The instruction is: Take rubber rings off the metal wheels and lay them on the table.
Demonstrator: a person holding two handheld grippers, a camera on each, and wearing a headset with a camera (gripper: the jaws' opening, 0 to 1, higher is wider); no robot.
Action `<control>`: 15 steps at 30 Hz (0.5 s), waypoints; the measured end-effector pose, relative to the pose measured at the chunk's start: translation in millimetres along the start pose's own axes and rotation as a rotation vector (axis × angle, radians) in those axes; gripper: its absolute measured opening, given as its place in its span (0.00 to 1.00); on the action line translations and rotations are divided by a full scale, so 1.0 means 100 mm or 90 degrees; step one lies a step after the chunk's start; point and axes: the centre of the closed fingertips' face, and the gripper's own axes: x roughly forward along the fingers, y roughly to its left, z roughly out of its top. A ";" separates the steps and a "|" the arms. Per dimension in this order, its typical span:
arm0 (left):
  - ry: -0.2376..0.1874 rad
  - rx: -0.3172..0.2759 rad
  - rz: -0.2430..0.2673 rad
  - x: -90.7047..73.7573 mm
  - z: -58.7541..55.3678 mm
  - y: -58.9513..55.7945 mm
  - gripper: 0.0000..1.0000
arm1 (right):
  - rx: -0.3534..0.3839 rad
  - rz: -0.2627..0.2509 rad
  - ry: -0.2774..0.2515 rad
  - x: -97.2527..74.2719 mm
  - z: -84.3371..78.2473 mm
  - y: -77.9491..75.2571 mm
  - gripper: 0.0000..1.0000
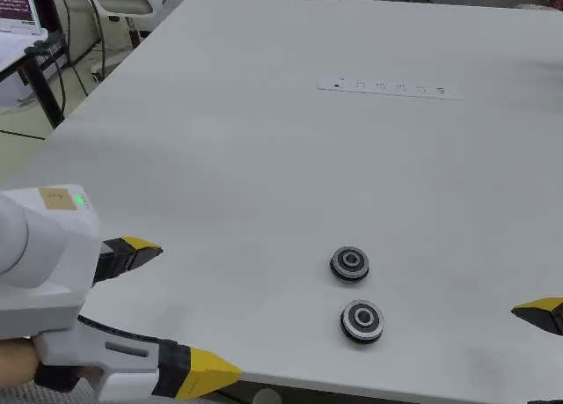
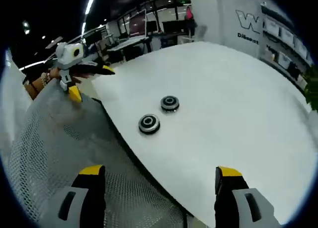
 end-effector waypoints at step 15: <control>-0.027 0.026 -0.027 -0.01 0.10 -0.04 1.00 | 0.050 -0.006 -0.044 -0.02 0.12 -0.02 0.86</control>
